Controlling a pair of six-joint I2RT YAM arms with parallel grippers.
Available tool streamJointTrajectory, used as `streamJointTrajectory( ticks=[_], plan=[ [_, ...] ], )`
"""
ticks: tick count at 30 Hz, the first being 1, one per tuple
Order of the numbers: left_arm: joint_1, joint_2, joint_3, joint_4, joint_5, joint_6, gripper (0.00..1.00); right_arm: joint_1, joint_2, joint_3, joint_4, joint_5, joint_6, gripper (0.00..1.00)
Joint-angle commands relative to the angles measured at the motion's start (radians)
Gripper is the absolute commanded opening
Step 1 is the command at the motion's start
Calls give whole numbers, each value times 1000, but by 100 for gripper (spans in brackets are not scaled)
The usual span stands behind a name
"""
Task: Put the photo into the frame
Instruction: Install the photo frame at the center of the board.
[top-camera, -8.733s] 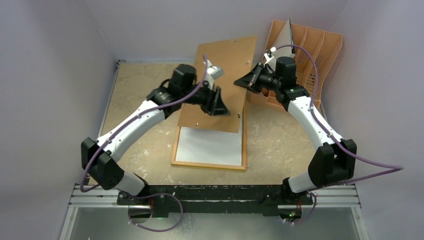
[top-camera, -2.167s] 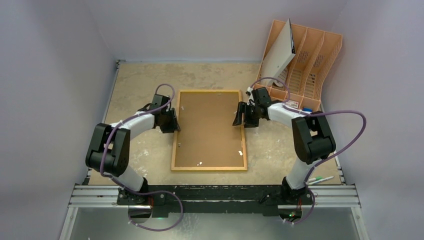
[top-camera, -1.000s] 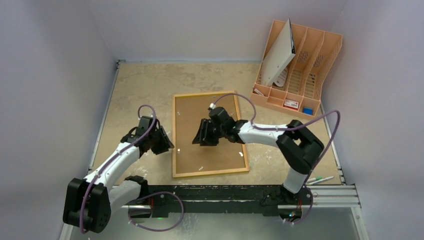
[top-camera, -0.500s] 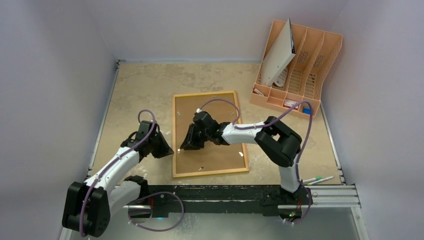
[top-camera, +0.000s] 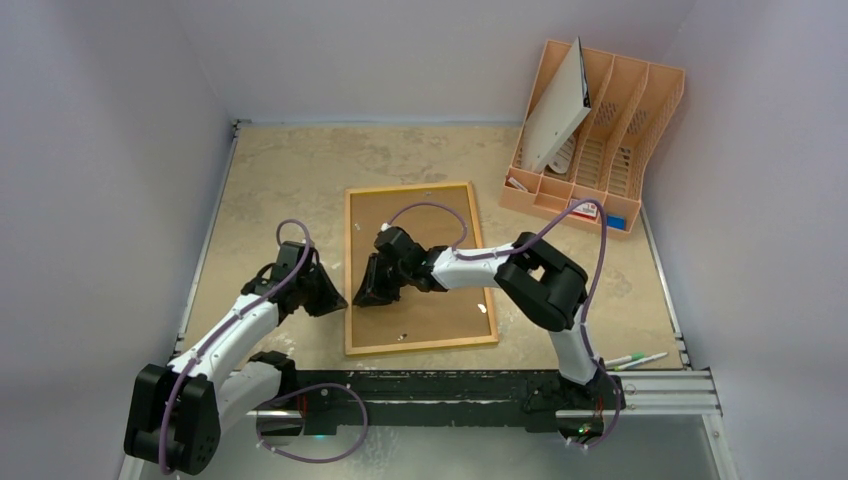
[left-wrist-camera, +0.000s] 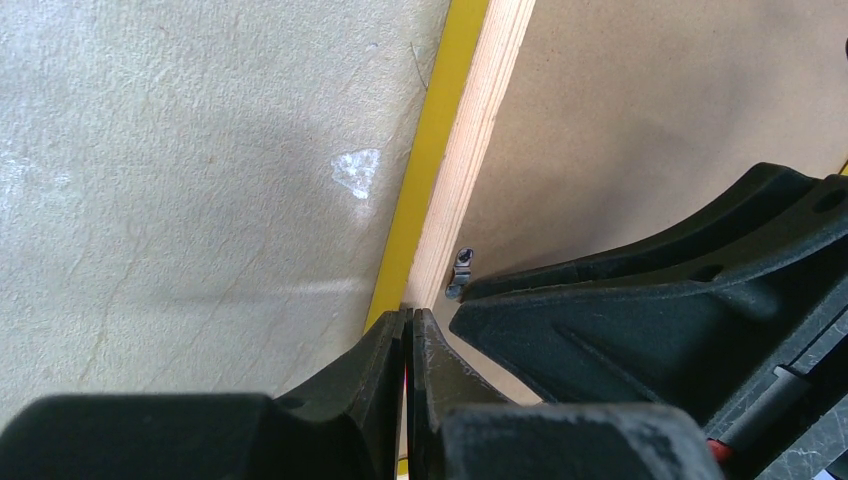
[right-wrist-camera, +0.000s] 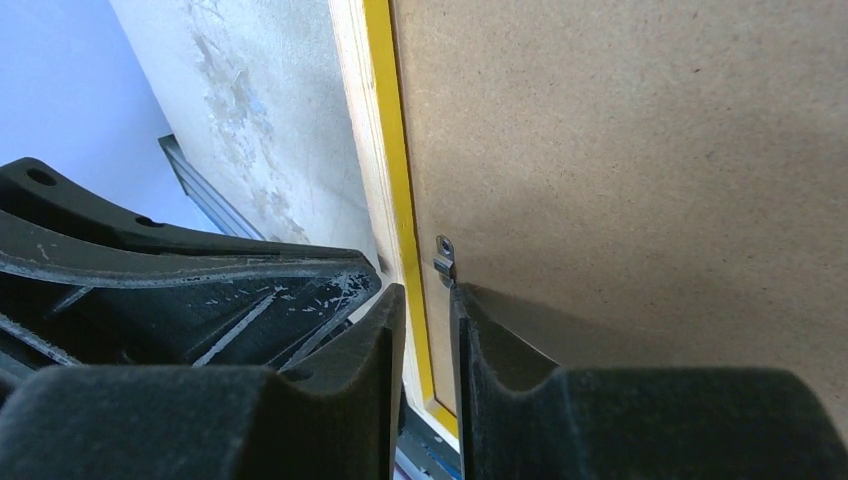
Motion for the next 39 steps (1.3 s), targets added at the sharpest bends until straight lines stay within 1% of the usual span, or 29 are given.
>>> streamJointTrajectory(
  ticks=[1,10,15,18,20,24,29,33,36,37,39],
  plan=[
    [-2,-10,-3,23,11,-11,8,5,21,26,14,-25,9,26],
    [-3,-6,-3,23,13,-12,7,5,48,29,67,-39,14,27],
    [-2,-6,-3,22,16,-11,5,5,61,32,81,-49,22,27],
    [-3,-5,-3,16,14,-17,2,5,68,31,95,-48,36,25],
    [-4,-2,-3,9,7,-23,0,5,72,31,104,-48,45,21],
    [-8,15,3,-6,-11,-28,0,5,81,32,122,-48,53,15],
    [-13,14,6,-12,-15,-32,0,4,79,22,165,-44,59,13],
    [-13,-6,24,-38,-35,-32,0,2,52,1,181,-27,61,13],
    [-13,-31,45,-49,-41,-30,0,2,7,-38,210,-12,53,18],
    [-13,-37,51,-50,-40,-30,1,2,-3,-46,215,-4,45,19],
    [-12,-51,61,-50,-35,-37,7,2,-21,-57,211,8,39,21]
  ],
)
